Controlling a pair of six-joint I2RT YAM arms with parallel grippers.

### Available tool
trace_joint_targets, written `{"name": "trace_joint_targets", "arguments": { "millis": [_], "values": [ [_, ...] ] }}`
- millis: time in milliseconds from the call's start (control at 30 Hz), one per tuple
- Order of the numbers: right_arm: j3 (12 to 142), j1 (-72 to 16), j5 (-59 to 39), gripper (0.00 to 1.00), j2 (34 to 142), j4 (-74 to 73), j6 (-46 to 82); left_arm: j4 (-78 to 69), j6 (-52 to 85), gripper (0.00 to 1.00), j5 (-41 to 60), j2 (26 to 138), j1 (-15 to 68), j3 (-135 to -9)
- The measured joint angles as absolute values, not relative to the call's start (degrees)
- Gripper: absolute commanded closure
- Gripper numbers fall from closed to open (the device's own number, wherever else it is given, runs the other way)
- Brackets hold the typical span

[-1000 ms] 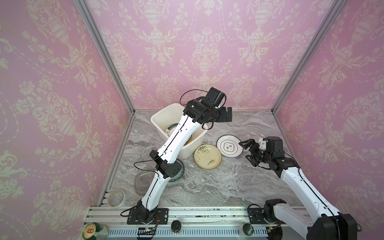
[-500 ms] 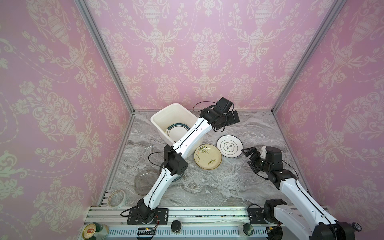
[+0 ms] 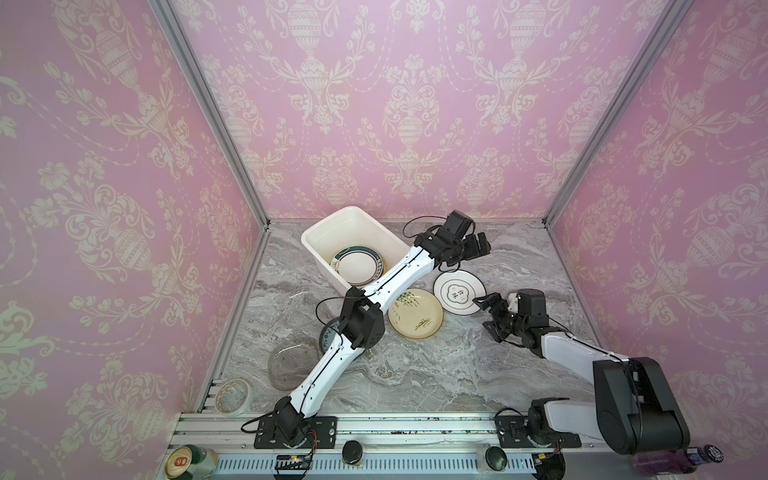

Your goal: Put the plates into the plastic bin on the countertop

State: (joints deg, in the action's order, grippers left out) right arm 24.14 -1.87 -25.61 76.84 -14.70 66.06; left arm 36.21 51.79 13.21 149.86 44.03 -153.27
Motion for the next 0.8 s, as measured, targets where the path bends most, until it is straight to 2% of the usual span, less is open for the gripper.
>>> {"name": "trace_joint_targets", "arguments": {
  "millis": [267,800],
  "values": [
    [24.3,-1.8,-29.5,0.08,82.0,-21.7,66.3,31.7,50.0,0.01,8.3,152.7,45.3,-151.3],
    [24.5,-1.8,-33.9,0.13,85.3,-25.9,67.0,29.6,46.0,0.01,-5.0,156.6,45.6,-149.9]
  ]
}}
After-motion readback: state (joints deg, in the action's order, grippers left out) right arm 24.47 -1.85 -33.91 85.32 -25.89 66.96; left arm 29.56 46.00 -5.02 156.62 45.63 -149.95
